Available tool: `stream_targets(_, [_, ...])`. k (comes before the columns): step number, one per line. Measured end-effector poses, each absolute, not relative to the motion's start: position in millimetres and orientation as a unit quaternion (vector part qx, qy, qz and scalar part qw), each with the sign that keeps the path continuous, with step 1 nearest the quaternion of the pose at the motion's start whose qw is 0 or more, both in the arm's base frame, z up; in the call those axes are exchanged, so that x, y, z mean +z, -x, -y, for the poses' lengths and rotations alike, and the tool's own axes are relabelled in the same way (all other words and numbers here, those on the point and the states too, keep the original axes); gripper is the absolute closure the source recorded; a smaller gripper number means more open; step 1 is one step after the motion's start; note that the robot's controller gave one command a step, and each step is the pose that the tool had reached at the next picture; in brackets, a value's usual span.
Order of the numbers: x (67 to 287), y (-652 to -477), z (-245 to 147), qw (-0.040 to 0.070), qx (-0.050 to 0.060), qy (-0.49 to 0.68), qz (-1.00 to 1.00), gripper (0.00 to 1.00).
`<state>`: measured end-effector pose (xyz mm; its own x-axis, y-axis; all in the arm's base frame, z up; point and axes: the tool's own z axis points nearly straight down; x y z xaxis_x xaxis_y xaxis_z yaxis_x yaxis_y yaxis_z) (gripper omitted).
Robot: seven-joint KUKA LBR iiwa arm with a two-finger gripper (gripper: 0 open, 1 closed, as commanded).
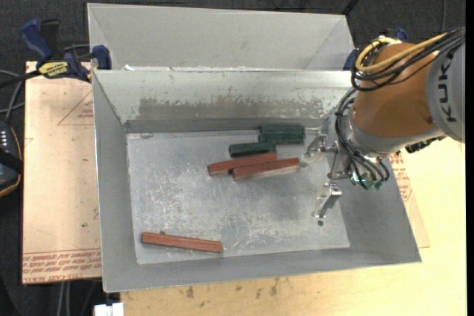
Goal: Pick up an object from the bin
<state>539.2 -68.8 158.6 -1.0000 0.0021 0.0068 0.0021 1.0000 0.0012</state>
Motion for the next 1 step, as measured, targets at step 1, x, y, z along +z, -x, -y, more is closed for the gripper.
stream_targets(1, [162.3,-541.0,68.6,0.0,0.0,0.0,1.0,0.0])
